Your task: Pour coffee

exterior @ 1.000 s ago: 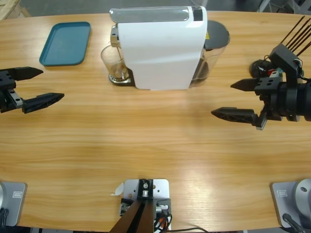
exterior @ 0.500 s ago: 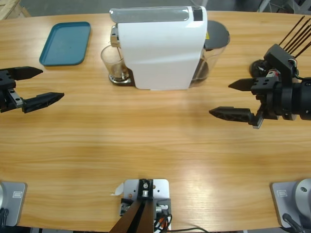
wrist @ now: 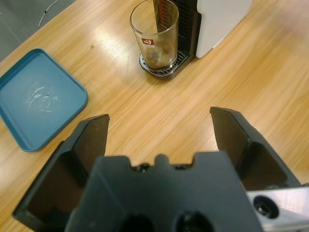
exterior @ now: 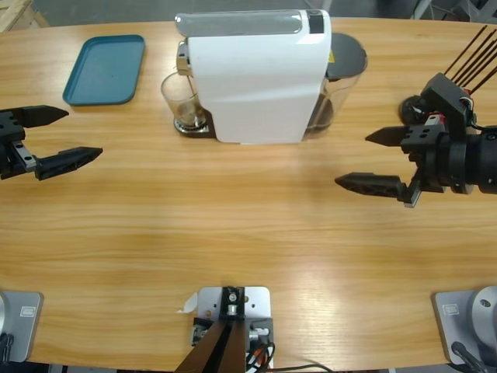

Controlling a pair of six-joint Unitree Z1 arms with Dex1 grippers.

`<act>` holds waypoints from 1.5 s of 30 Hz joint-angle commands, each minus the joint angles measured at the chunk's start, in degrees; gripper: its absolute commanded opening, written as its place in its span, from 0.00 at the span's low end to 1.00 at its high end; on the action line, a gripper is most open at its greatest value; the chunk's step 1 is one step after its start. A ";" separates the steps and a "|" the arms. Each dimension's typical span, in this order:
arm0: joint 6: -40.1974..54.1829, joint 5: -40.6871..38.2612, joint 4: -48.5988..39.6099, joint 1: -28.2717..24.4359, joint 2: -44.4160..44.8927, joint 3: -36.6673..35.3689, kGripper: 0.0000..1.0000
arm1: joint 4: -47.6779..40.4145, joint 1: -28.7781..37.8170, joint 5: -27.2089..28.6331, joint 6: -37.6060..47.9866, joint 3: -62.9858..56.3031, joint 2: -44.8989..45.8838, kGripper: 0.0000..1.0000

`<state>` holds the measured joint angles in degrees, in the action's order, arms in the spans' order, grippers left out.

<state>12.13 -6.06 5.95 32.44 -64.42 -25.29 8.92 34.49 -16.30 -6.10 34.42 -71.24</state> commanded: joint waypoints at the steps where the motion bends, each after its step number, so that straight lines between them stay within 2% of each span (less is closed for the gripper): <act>1: 0.17 0.42 0.73 0.52 -0.80 2.09 0.91 | -1.01 3.52 4.04 -2.07 -2.17 1.54 1.00; 6: 0.17 0.35 0.73 0.64 -0.76 2.09 0.91 | -1.01 5.50 6.36 -2.09 -2.26 1.77 1.00; 45: 0.17 -0.53 1.35 0.87 -2.73 2.09 0.91 | -1.69 5.50 5.72 -1.37 -2.96 2.07 1.00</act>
<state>12.13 -6.09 6.50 32.66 -65.30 -25.10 7.85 39.31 -10.78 -7.56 33.58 -70.07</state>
